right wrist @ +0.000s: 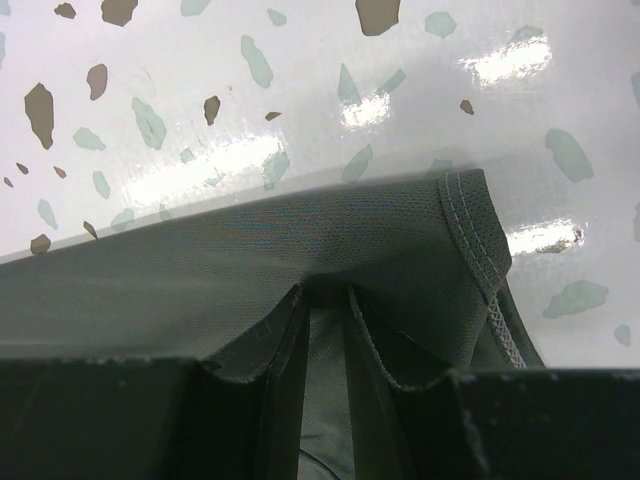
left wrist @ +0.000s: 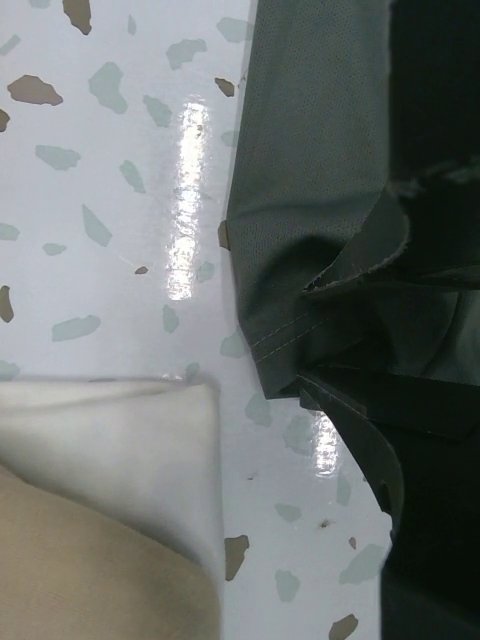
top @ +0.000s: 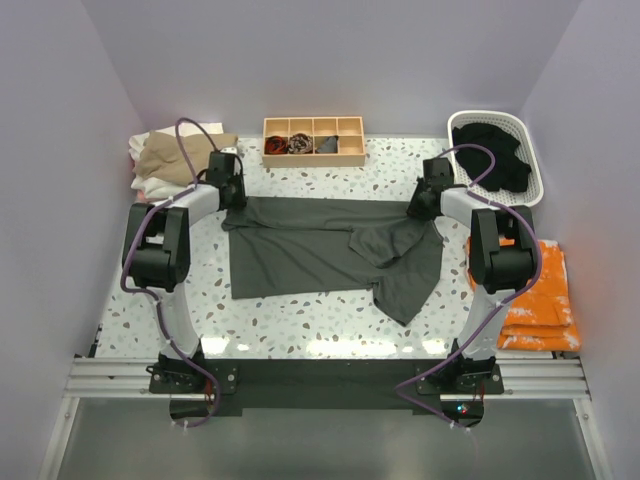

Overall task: Fold and stack the t-shirts
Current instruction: Fold the flattened tshirt in 1/3 of the way

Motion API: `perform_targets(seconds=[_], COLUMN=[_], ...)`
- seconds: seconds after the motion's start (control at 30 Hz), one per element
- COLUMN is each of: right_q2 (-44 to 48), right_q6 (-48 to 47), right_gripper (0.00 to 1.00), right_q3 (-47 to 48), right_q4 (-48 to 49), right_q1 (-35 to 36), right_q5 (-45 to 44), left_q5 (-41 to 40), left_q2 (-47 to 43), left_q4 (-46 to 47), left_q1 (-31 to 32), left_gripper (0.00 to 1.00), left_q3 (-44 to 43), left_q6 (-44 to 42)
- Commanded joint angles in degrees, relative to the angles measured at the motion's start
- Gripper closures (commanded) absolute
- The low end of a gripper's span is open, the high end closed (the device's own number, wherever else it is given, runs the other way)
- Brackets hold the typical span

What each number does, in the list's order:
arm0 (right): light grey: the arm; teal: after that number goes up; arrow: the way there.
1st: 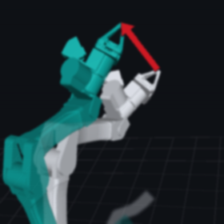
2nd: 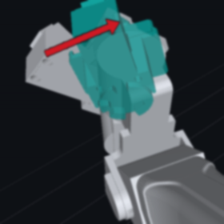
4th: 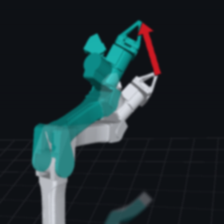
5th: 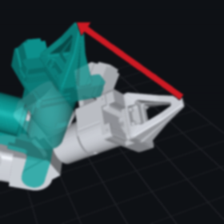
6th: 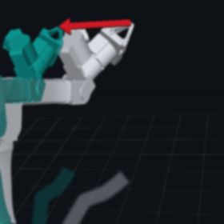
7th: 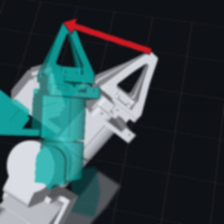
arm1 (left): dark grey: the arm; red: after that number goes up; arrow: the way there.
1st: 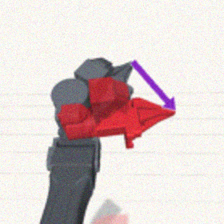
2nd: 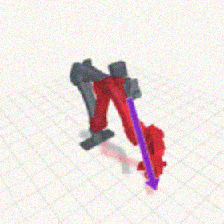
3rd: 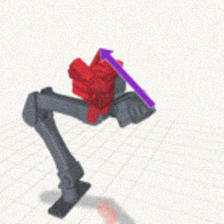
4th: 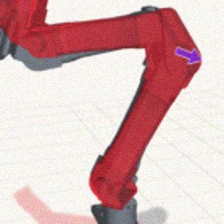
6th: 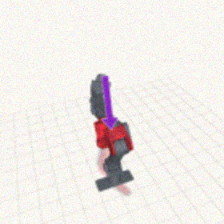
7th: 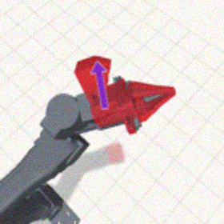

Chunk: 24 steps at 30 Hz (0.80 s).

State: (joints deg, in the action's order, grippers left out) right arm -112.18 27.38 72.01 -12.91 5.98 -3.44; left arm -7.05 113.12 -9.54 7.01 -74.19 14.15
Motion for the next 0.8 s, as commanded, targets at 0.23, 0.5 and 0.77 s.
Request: perform_targets(seconds=[0.23, 0.5, 0.77], right_q2=[-3.48, -3.66, -4.62], right_q6=[-0.39, -0.13, 0.13], right_gripper=[0.75, 0.75, 0.76], right_q3=[-0.64, -0.55, 0.85], right_q4=[-3.26, -3.53, -5.64], right_q1=[0.17, 0.26, 0.53], right_q5=[0.98, 0.54, -1.21], left_q5=[1.07, 2.39, 3.62], left_q2=[-2.2, -0.62, -2.46], left_q4=[1.37, -0.03, -1.01], left_q1=[-1.64, -2.96, -7.0], left_gripper=[0.63, 1.0, 1.0], left_q3=[1.42, -0.5, -1.22], left_q6=[3.07, 1.94, -0.79])
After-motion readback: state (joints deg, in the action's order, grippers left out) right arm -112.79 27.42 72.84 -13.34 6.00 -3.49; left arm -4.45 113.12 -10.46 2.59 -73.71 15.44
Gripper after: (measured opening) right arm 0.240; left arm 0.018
